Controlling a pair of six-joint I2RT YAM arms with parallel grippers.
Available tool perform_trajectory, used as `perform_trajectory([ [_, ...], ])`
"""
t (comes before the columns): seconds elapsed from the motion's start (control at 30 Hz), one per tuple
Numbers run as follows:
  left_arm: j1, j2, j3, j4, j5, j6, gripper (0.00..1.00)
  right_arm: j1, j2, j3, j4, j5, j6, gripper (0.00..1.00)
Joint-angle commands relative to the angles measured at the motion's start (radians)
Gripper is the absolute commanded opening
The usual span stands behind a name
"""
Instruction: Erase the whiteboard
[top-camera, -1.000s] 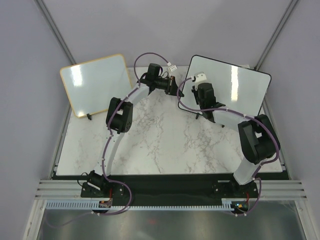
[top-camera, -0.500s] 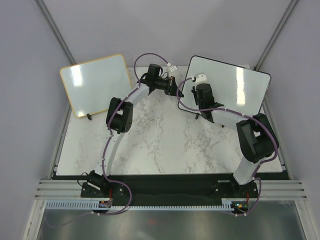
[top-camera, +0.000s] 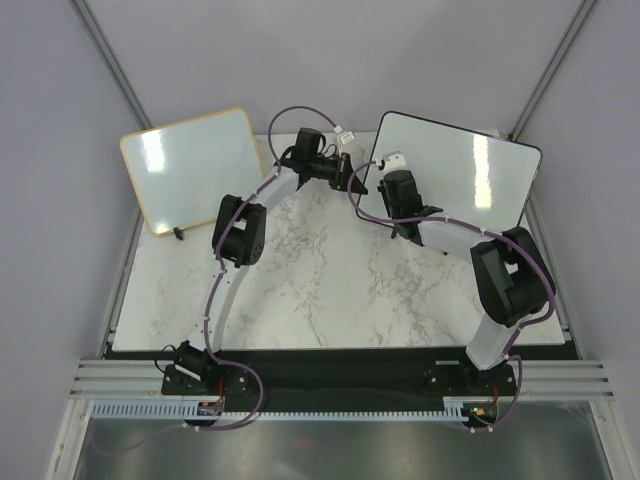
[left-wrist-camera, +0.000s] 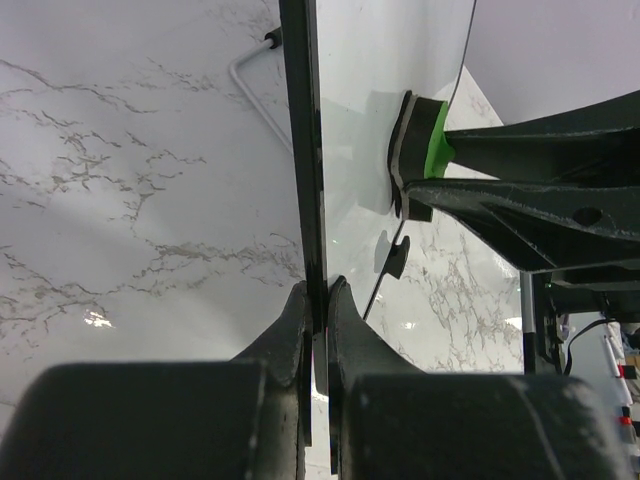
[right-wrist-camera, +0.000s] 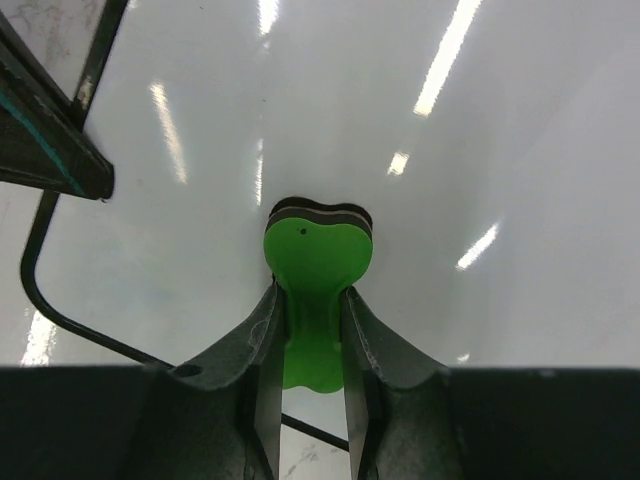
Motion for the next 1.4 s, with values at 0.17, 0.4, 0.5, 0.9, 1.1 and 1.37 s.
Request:
perform_trajectory([
  [0.17, -0.012, -0.028, 0.036, 0.031, -0.028, 0.059, 0.02, -0.08, -0.029, 0.072, -0.133, 0.191, -0.013, 0.0],
  [0.4, -0.012, -0.03, 0.036, 0.028, -0.031, 0.067, 0.02, 0.04, 0.081, 0.066, -0.173, 0.089, 0.055, 0.0],
  [0.5, -0.012, -0.031, 0.038, 0.025, -0.034, 0.069, 0.02, 0.107, 0.132, 0.072, -0.204, 0.09, 0.075, 0.0],
  [0.9, -0.012, -0.038, 0.038, 0.023, -0.034, 0.07, 0.02, -0.02, -0.028, -0.026, -0.348, 0.245, 0.309, 0.0],
  [1.1, -0.014, -0.038, 0.039, 0.023, -0.032, 0.07, 0.02, -0.134, -0.089, -0.058, -0.434, 0.254, 0.374, 0.0],
  [1.37, -0.014, -0.038, 0.036, 0.023, -0.022, 0.07, 0.02, -0.123, -0.094, -0.018, -0.39, 0.123, 0.36, 0.0],
])
